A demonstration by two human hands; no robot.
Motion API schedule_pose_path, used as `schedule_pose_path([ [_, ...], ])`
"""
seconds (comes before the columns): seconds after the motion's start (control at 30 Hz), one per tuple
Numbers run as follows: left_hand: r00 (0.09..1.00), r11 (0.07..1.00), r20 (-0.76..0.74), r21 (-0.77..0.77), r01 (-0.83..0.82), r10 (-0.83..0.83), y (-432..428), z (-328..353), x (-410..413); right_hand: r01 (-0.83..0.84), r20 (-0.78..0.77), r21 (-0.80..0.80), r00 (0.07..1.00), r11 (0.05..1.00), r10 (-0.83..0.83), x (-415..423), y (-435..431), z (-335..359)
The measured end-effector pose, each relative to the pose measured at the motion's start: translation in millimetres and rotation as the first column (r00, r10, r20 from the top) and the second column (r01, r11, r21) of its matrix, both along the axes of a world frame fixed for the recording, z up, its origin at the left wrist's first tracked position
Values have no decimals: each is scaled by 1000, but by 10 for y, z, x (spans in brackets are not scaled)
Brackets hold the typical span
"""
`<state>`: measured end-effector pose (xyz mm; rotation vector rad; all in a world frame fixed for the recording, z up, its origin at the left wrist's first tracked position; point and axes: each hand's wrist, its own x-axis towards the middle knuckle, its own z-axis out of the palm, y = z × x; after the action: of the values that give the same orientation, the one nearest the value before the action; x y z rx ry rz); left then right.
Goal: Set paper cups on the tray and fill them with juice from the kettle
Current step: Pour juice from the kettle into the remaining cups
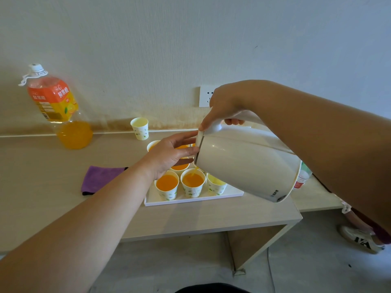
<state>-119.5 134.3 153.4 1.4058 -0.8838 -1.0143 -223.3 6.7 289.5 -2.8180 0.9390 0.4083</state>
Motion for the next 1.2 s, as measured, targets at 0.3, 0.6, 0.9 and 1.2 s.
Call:
schedule_pose_path([
  [0.3, 1000, 1000, 4, -2, -5, 5, 6, -12, 0, 7, 2, 6, 1000, 1000, -7, -13, 6, -10],
  [0.6, 1000, 1000, 11, 9, 5, -5, 41, -41, -11, -5, 3, 24, 1000, 1000, 5, -6, 13, -58],
  [0.9, 988, 1000, 149, 1, -26, 26, 32, 41, 4, -19, 69, 69, 998, 997, 14, -175, -79, -74],
  [1.2, 981, 999, 196, -39, 4, 4, -65, 192, -75, 1, 119, 128, 993, 992, -17, -392, -200, 6],
])
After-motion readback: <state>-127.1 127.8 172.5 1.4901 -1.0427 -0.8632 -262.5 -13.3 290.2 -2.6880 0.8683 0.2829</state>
